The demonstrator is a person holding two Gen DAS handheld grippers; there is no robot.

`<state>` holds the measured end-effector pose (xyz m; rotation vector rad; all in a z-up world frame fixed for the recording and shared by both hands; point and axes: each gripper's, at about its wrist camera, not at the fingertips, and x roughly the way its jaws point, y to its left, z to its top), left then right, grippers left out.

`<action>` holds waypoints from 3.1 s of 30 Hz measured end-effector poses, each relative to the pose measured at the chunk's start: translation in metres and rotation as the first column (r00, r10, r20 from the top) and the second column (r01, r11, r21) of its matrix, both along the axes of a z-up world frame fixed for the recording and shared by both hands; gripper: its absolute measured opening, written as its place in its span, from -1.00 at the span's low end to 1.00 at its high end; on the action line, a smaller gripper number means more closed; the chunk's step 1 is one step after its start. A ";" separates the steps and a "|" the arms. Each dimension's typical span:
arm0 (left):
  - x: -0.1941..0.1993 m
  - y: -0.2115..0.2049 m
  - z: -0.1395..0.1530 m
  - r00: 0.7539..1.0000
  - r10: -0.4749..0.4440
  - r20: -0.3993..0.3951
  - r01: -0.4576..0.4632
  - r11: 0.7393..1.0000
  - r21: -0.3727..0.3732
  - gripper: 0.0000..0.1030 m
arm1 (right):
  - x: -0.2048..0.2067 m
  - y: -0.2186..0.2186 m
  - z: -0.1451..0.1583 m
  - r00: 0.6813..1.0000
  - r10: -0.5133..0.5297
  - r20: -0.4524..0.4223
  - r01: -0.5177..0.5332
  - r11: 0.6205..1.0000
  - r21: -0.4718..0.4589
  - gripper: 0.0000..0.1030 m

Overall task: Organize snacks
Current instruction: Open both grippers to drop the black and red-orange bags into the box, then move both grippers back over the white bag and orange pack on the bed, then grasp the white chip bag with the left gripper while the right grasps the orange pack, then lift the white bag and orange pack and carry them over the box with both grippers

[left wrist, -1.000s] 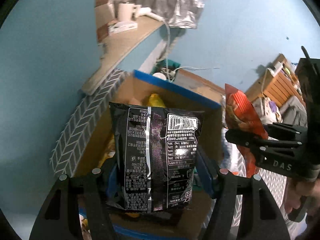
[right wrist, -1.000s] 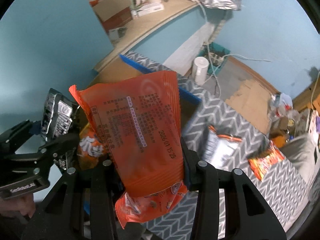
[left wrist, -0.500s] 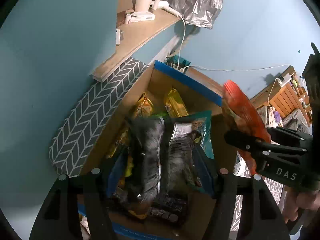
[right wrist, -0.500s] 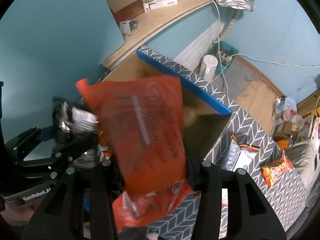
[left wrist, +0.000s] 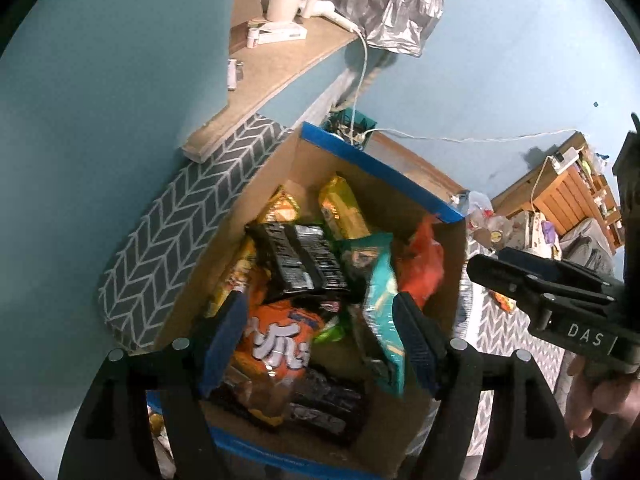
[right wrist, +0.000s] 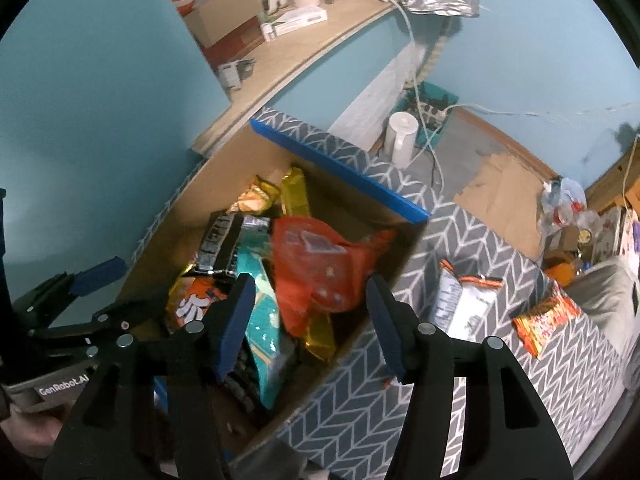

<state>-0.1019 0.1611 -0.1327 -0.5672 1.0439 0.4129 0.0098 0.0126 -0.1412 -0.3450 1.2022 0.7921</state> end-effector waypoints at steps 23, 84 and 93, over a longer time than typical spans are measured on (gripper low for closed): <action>0.117 -0.104 0.010 0.972 -0.234 0.005 0.234 0.970 -0.063 0.56 | 0.089 -0.156 -0.009 0.953 -0.302 0.022 0.303 0.949 -0.084 0.39; 0.204 -0.175 -0.145 0.889 -0.330 -0.318 0.299 0.943 -0.145 -0.33 | 0.162 -0.197 -0.134 0.947 -0.313 -0.077 0.279 0.915 -0.291 -0.25; 0.199 -0.176 -0.092 0.904 -0.377 -0.202 0.366 0.926 -0.092 -0.36 | 0.139 -0.192 -0.098 0.964 -0.266 0.011 0.259 0.930 -0.262 -0.28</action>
